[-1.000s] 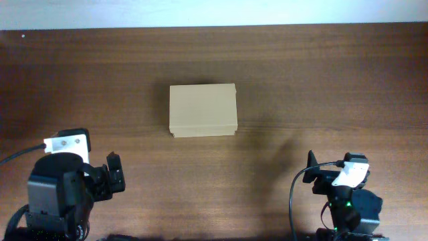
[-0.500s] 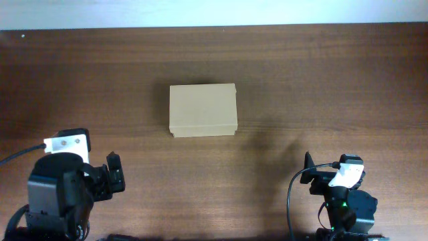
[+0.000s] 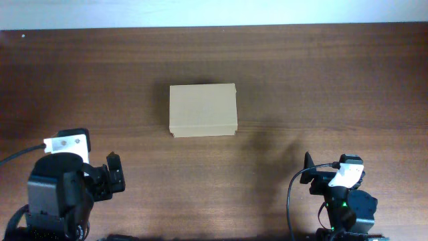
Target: Pack container
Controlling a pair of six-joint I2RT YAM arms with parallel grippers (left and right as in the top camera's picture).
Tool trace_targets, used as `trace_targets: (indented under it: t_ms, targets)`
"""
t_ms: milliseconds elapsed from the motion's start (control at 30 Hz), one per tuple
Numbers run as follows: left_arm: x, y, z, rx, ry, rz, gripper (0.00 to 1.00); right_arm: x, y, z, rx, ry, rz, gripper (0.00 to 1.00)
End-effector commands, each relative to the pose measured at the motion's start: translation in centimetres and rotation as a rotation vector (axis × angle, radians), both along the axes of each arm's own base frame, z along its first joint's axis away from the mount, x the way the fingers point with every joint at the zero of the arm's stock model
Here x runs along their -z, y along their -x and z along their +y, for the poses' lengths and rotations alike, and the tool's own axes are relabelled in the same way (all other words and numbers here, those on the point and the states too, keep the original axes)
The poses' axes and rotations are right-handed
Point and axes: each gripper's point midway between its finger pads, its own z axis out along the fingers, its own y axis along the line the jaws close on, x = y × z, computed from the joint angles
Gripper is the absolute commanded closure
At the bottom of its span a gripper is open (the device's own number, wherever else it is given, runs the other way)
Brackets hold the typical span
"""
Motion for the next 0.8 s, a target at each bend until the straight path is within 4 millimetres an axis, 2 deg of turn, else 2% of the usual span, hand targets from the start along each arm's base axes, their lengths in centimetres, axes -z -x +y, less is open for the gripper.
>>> trace_targets:
  t_ms: [0,133,333,400,567,667,767]
  targets:
    - [0.1,0.0,0.2,-0.012,-0.006,0.001,0.0,0.2,0.0,-0.1,0.004,-0.012,-0.007,0.01]
    - [0.3,0.0,0.2,-0.012,-0.007,0.005,0.01,0.2,0.0,-0.1,0.004,-0.012,-0.007,0.01]
    - [2.3,1.2,0.8,-0.025,-0.025,0.001,0.0,0.2,0.0,-0.1,0.004,-0.012,-0.007,0.01]
    - [2.7,0.5,1.6,-0.067,-0.046,-0.09,0.01,0.2,0.0,-0.1,0.004,-0.012,-0.007,0.01]
    - [3.6,-3.3,0.9,-0.075,0.016,-0.402,0.0,0.2,0.0,-0.1,0.004,-0.012,-0.007,0.01]
    - [2.9,-5.1,0.8,-0.087,0.06,-0.635,0.0,0.2,0.0,-0.1,0.004,-0.012,-0.007,0.01]
    - [2.2,-5.7,1.5,-0.122,0.082,-0.821,0.0,0.2,0.0,-0.1,0.004,-0.012,-0.007,0.01]
